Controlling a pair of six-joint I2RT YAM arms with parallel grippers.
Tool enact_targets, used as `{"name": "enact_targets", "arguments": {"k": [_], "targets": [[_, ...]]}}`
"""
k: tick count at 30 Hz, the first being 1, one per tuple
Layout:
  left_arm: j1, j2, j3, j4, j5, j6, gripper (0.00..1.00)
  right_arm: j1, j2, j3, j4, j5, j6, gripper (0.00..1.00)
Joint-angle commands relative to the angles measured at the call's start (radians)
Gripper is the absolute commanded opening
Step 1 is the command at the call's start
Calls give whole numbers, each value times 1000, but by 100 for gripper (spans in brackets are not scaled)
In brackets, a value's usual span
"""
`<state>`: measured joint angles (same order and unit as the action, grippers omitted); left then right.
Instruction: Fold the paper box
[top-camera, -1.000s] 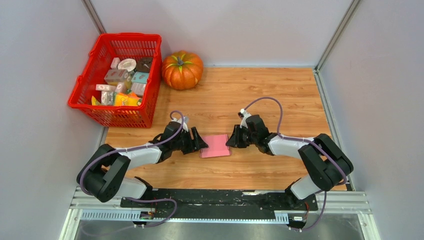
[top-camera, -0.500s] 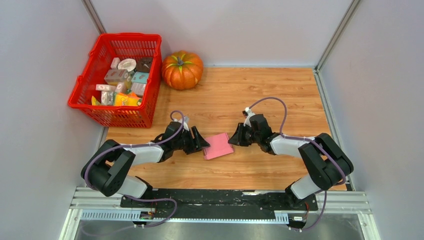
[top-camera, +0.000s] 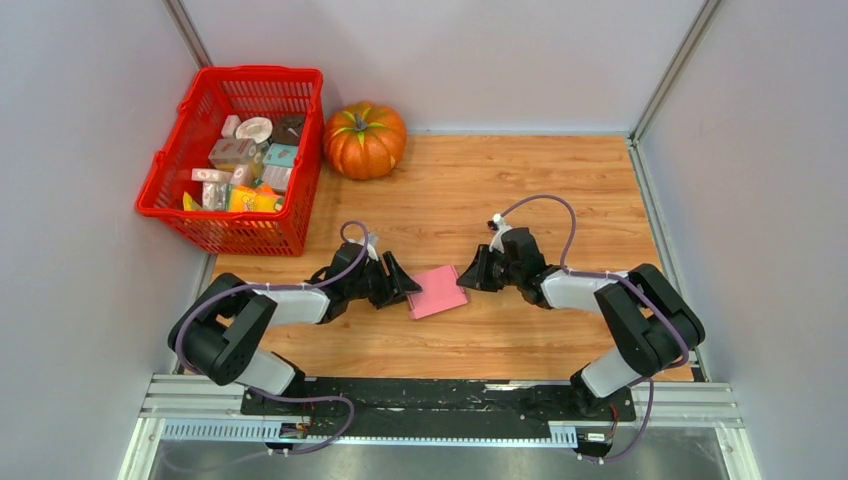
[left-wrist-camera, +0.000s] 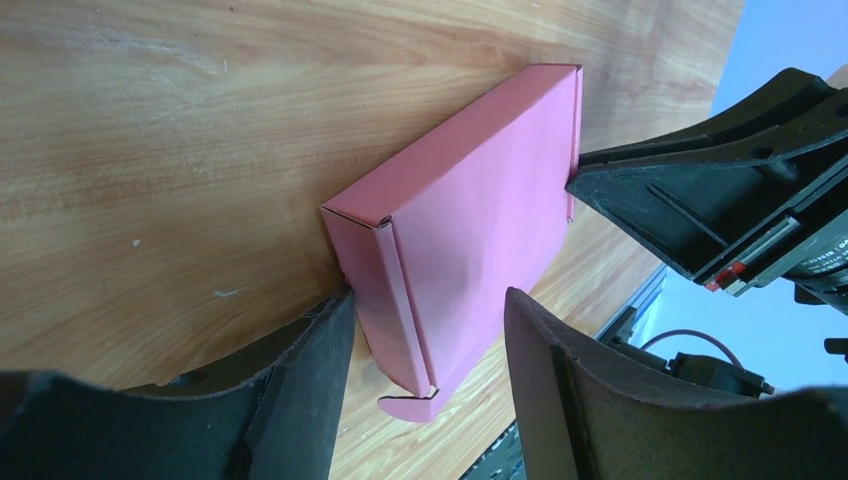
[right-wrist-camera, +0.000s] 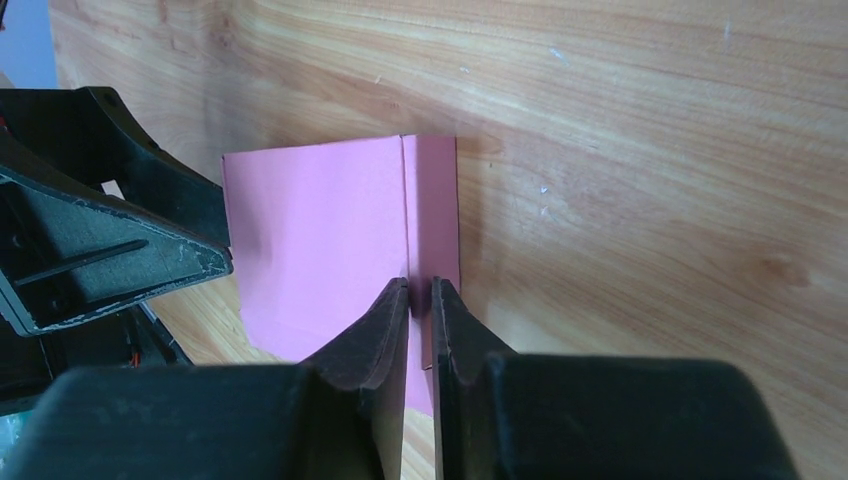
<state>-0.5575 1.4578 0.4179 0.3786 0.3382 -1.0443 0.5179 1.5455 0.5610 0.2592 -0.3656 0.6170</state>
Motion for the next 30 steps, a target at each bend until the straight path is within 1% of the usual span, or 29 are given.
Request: {"name": "enact_targets", "arguments": {"k": [1, 4, 6, 10, 14, 15, 20, 30], "targets": [[-13, 24, 22, 56, -7, -19, 63, -30, 48, -44, -71, 102, -17, 13], [-16, -20, 21, -15, -53, 1, 64, -48, 53, -52, -58, 83, -13, 12], [-16, -59, 13, -61, -71, 21, 67, -59, 54, -55, -57, 74, -11, 12], [-16, -83, -2, -63, -76, 10, 72, -70, 71, -55, -45, 60, -4, 12], [-18, -48, 2, -9, -50, -3, 72, -71, 82, -56, -26, 40, 1, 12], [-18, -22, 10, 26, -38, -8, 72, -71, 82, -58, -25, 40, 3, 12], [-38, 42, 25, 91, -16, -51, 70, -73, 82, -55, -38, 51, 0, 12], [-55, 55, 30, 103, -50, -74, 68, -93, 91, -61, -41, 51, 7, 12]]}}
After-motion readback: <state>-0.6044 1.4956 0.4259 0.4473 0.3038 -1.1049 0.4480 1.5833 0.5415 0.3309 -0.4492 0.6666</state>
